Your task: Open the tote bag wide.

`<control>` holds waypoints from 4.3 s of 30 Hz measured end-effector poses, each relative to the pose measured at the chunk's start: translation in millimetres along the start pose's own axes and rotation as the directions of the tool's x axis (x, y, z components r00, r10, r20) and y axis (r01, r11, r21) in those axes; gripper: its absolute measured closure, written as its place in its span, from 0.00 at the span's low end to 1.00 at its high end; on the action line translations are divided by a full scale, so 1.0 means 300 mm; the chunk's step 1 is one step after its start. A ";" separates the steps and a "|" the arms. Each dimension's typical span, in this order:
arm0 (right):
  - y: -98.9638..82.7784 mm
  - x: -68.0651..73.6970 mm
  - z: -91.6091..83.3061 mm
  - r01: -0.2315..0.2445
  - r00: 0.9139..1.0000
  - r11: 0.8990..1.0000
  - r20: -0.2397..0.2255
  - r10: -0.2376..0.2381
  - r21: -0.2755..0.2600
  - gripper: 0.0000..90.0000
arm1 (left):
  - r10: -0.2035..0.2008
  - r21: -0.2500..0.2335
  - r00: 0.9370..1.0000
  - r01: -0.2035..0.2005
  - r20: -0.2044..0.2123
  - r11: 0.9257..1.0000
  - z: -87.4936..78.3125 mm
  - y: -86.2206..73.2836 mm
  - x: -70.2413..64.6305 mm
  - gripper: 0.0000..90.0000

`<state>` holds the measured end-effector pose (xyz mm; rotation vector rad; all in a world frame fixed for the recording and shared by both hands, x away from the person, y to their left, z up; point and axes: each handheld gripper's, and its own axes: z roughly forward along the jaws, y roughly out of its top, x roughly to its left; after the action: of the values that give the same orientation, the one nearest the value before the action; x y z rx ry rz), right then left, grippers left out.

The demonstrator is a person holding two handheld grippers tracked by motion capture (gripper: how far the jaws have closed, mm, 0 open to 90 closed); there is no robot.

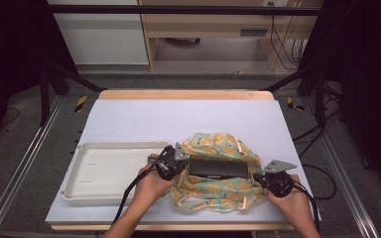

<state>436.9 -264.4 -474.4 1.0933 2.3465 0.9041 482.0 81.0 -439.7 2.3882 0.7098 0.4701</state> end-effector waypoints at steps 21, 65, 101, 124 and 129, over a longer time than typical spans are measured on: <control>0.001 -0.008 -0.023 0.019 1.000 0.999 -0.006 -0.019 -0.037 1.00 | -0.012 0.011 1.000 0.012 0.002 1.000 0.034 -0.021 0.015 0.97; 0.401 0.089 0.055 0.474 0.847 0.878 -0.309 -0.432 0.071 0.42 | 0.002 -0.081 0.996 0.006 0.091 0.997 -0.280 -0.103 0.076 0.16; 0.328 0.027 0.127 0.606 0.767 0.754 -0.433 -0.473 0.251 0.46 | 0.090 0.061 0.988 -0.098 0.123 0.993 -0.320 -0.199 0.084 0.14; 0.348 0.030 0.002 0.617 0.754 0.777 -0.373 -0.540 0.123 0.48 | 0.177 0.115 0.975 -0.193 0.133 0.974 -0.341 -0.130 0.087 0.14; 0.379 0.045 -0.044 0.631 0.746 0.767 -0.360 -0.560 0.115 0.48 | 0.219 0.117 0.963 -0.239 0.157 0.964 -0.341 -0.073 0.089 0.15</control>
<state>480.7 -203.8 -386.8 0.1935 2.8487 0.5853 446.1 156.8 -371.6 2.6165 0.4139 0.3492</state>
